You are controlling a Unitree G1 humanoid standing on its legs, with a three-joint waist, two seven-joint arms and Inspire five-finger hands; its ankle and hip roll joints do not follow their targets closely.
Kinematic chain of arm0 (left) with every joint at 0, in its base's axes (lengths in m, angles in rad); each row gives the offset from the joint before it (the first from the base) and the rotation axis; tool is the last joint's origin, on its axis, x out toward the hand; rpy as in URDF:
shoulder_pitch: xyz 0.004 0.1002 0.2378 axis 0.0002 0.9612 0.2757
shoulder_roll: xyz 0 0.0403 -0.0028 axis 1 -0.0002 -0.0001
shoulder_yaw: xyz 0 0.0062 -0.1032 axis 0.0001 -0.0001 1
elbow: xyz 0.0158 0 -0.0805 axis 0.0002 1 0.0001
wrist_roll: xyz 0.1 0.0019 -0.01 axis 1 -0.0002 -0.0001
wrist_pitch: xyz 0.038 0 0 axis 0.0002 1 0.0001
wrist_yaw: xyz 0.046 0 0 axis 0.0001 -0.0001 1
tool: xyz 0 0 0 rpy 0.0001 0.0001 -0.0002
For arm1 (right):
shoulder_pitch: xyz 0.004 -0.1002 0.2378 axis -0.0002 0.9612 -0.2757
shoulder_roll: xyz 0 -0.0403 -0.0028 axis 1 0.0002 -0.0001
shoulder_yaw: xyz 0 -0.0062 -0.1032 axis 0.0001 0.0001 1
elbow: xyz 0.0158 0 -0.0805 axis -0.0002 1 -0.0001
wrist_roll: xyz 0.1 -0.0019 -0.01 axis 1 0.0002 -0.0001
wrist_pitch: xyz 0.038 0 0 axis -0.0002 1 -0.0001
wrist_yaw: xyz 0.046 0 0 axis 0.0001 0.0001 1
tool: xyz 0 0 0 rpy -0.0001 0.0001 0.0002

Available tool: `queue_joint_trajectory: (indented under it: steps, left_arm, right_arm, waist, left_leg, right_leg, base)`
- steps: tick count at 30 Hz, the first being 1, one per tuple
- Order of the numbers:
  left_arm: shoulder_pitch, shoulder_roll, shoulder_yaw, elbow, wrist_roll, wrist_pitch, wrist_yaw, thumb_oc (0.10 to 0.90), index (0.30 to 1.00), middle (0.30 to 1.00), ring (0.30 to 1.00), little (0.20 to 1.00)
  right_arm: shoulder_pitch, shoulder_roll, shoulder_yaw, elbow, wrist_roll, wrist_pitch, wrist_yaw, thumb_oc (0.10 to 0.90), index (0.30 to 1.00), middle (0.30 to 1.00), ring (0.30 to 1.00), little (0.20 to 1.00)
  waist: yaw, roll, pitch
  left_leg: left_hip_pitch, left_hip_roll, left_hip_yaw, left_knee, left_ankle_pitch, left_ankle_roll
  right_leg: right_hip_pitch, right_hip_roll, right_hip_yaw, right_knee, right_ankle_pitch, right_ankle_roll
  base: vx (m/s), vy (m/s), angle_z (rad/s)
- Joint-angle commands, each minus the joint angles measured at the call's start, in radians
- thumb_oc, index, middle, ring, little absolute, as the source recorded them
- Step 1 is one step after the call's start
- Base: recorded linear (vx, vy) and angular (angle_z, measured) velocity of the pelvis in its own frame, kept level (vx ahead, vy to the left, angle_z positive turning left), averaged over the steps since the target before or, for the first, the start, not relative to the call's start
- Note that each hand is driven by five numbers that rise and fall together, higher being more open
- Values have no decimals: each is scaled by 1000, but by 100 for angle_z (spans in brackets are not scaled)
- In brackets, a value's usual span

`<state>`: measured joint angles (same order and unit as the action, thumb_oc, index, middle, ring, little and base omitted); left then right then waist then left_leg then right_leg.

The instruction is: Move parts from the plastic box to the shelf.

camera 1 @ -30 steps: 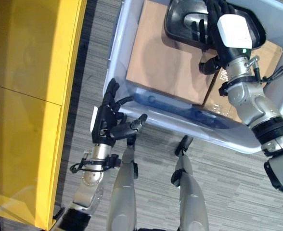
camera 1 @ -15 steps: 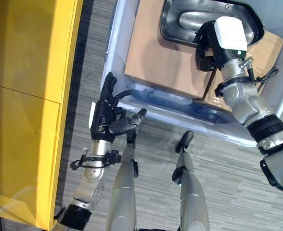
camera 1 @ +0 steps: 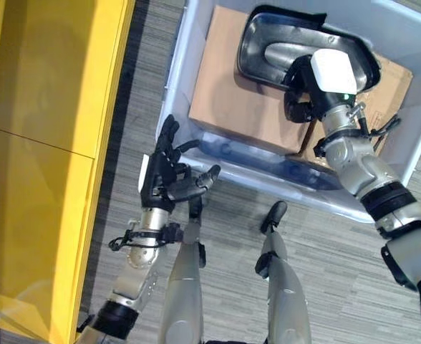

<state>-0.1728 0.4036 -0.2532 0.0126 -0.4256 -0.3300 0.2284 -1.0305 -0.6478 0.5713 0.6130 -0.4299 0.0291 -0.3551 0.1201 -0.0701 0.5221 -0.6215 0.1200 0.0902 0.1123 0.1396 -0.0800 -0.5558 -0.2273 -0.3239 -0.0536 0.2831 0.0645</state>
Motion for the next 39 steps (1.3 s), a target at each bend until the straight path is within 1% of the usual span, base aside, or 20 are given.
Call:
queue_joint_trajectory:
  steps: [1,6,8,15,17,18,19,23,26,28,29,30,31,32,33,34,36,37,38,39]
  left_arm:
    - [56,8,53,57,-14,35,52,900,1000,1000,1000,1000]
    - [67,12,72,57,5,45,43,900,1000,1000,1000,1000]
    - [79,13,81,56,12,51,33,900,1000,1000,1000,1000]
    - [142,29,119,37,27,63,-13,900,1000,1000,1000,1000]
    - [161,38,134,41,30,64,-34,900,1000,1000,1000,1000]
    - [183,46,148,40,37,66,-53,900,1000,1000,1000,1000]
    - [186,47,148,39,37,66,-53,900,1000,1000,1000,1000]
    - [212,66,186,49,70,60,-75,900,1000,1000,1000,1000]
    - [210,80,202,65,112,41,-70,900,1000,1000,1000,1000]
    - [196,92,207,74,127,30,-61,900,1000,1000,1000,1000]
    - [176,104,206,81,167,21,-42,900,1000,1000,1000,1000]
    - [168,107,205,80,182,18,-35,900,1000,1000,1000,1000]
    - [159,112,203,78,202,16,-28,900,1000,1000,1000,1000]
    - [160,109,205,78,203,16,-27,900,1000,1000,1000,1000]
    - [147,121,200,77,238,11,-11,900,1000,1000,1000,1000]
    - [129,157,194,69,309,8,15,900,1000,1000,1000,1000]
    - [102,200,187,66,437,12,73,900,1000,1000,1000,1000]
    - [81,242,178,59,537,15,100,900,1000,1000,1000,1000]
    - [51,310,166,46,695,19,137,900,1000,1000,1000,1000]
    - [45,322,159,39,724,11,148,900,1000,1000,1000,1000]
  right_arm:
    - [27,-71,-48,-106,-22,-18,-23,400,300,300,300,300]
    - [180,-106,-173,-315,-28,-45,-22,400,300,300,300,300]
    - [248,-117,-214,-383,-33,-62,-14,400,300,300,300,300]
    - [478,-141,-334,-627,6,-148,58,400,300,300,300,300]
    - [515,-167,-353,-678,24,-174,89,400,300,300,300,300]
    - [556,-185,-368,-716,49,-196,119,400,300,300,300,300]
    - [560,-186,-370,-719,50,-196,122,400,300,300,300,300]
    - [577,-266,-369,-778,85,-238,191,400,300,300,300,300]
    - [537,-335,-312,-785,111,-264,235,400,300,300,300,300]
    - [477,-393,-236,-772,99,-272,261,400,300,300,300,300]
    - [425,-433,-160,-769,90,-280,290,400,300,300,300,300]
    - [390,-458,-122,-768,76,-283,303,400,300,300,300,300]
    - [363,-471,-87,-771,75,-288,315,400,300,300,300,300]
    - [356,-471,-80,-769,75,-288,315,400,300,300,300,300]
    - [328,-478,-47,-764,77,-292,322,400,300,300,300,300]
    - [289,-486,-6,-757,79,-296,331,400,300,300,300,300]
    - [224,-493,68,-744,85,-307,347,400,300,300,300,300]
    - [182,-501,111,-736,94,-316,357,400,300,300,300,300]
    - [122,-505,166,-737,121,-333,369,400,300,300,300,300]
    - [104,-508,184,-738,125,-340,369,400,300,300,300,300]
  waist:
    - [-8,-16,-2]
    - [-12,-27,-4]
    - [-15,-30,-30]
    - [-34,-61,-147]
    - [-43,-71,-183]
    - [-49,-74,-223]
    - [-48,-74,-223]
    - [-62,-75,-302]
    - [-70,-74,-356]
    - [-72,-76,-389]
    - [-74,-79,-417]
    - [-76,-78,-429]
    - [-80,-76,-438]
    - [-81,-74,-436]
    - [-84,-74,-446]
    - [-83,-73,-453]
    - [-88,-72,-468]
    - [-89,-73,-475]
    - [-96,-69,-491]
    - [-99,-68,-495]
  left_leg:
    - [65,41,-6,-32,-21,-36]
    - [159,48,-4,-52,-19,-38]
    - [195,52,-3,-67,-21,-41]
    - [324,71,5,-120,-12,-43]
    - [362,78,11,-133,-15,-42]
    - [399,78,20,-150,-18,-41]
    - [403,78,22,-154,-17,-41]
    - [471,79,45,-190,-16,-41]
    - [515,85,63,-197,-28,-41]
    - [542,89,73,-197,-35,-42]
    - [567,92,83,-199,-40,-43]
    - [578,95,88,-200,-43,-43]
    - [589,97,92,-200,-46,-44]
    - [590,97,93,-200,-47,-44]
    - [601,99,96,-200,-50,-44]
    - [615,103,98,-199,-58,-46]
    - [634,106,106,-198,-62,-48]
    - [643,109,108,-198,-64,-51]
    - [658,113,116,-198,-69,-55]
    - [660,112,118,-200,-64,-55]
  right_leg:
    - [171,-90,2,52,-105,141]
    - [253,-93,-7,51,-112,144]
    - [284,-92,-10,47,-118,146]
    - [390,-82,-20,26,-131,150]
    - [416,-77,-17,21,-136,152]
    - [443,-70,-11,12,-141,154]
    - [446,-70,-10,10,-141,154]
    - [489,-61,-3,-8,-139,159]
    - [515,-56,13,-17,-138,161]
    - [531,-53,22,-18,-141,160]
    - [546,-51,31,-17,-147,160]
    - [553,-50,34,-15,-149,160]
    - [559,-49,37,-13,-151,160]
    - [559,-49,38,-13,-152,160]
    - [566,-49,42,-11,-155,160]
    - [574,-46,47,-5,-165,161]
    - [586,-43,54,0,-172,160]
    - [592,-40,57,2,-177,161]
    - [602,-38,61,3,-183,161]
    - [602,-39,62,3,-180,161]
  base:
    - [0,0,0]
    - [0,0,0]
    - [17,-5,-1]
    - [62,-33,2]
    - [91,-31,-4]
    - [83,-21,-14]
    - [83,-9,-22]
    - [66,2,-11]
    - [75,-2,-20]
    - [83,-19,-17]
    - [81,-21,-24]
    - [77,-29,-22]
    - [43,-9,-9]
    - [33,-16,-3]
    - [39,-12,-8]
    - [44,-15,-10]
    - [34,-24,-19]
    - [43,-35,-18]
    - [22,-24,-13]
    - [0,0,0]
